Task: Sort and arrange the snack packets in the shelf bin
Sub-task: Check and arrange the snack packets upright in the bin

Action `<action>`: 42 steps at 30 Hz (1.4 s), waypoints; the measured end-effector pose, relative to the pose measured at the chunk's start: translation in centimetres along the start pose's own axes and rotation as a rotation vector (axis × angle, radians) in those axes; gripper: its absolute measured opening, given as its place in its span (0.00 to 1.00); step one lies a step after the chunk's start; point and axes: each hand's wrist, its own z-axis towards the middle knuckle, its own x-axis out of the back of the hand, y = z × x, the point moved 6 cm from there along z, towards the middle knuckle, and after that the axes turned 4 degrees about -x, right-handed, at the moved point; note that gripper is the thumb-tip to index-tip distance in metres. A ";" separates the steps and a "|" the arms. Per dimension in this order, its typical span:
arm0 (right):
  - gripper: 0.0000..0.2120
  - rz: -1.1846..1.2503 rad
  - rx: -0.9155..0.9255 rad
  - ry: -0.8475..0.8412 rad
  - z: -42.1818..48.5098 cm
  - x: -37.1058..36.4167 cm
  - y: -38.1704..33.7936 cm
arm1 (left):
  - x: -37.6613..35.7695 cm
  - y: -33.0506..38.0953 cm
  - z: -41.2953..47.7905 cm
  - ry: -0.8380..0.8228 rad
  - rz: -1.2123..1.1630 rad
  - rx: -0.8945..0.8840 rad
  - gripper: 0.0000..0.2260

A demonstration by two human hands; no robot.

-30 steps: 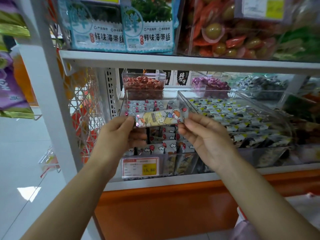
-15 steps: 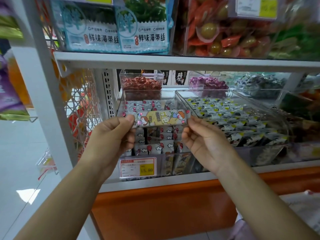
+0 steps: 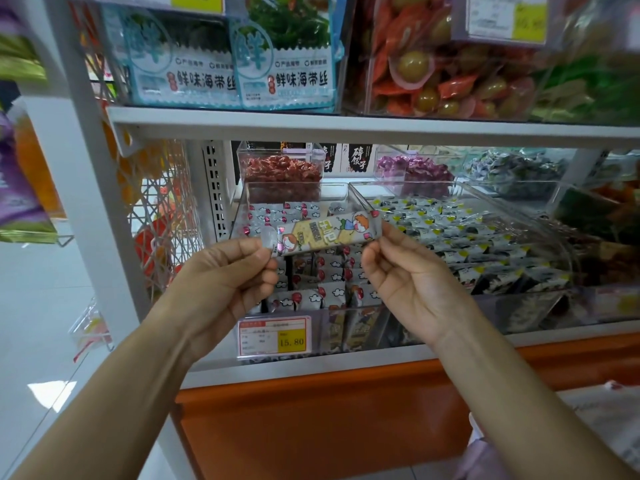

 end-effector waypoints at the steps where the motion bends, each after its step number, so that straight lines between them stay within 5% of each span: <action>1: 0.11 0.007 0.002 0.002 0.0 0.0 0.0 | 0.0 0.0 0.0 -0.007 -0.005 0.003 0.04; 7: 0.10 -0.057 0.030 0.047 0.0 0.5 -0.2 | 0.1 -0.2 0.0 0.001 -0.061 0.007 0.05; 17: 0.03 -0.659 0.251 0.130 -0.4 0.9 -1.0 | -0.6 0.2 -0.4 0.011 -0.050 -0.018 0.06; 22: 0.10 -0.896 0.353 0.065 -0.7 0.0 -0.8 | -0.7 0.7 -0.6 0.015 0.149 -0.110 0.20; 34: 0.11 -1.042 0.459 0.143 -1.0 -0.4 -1.6 | -1.8 1.7 -1.5 -0.072 0.429 -0.203 0.14; 42: 0.06 -1.258 0.599 0.060 -1.8 -2.1 -1.0 | -1.2 2.0 -1.4 0.060 0.676 -0.261 0.07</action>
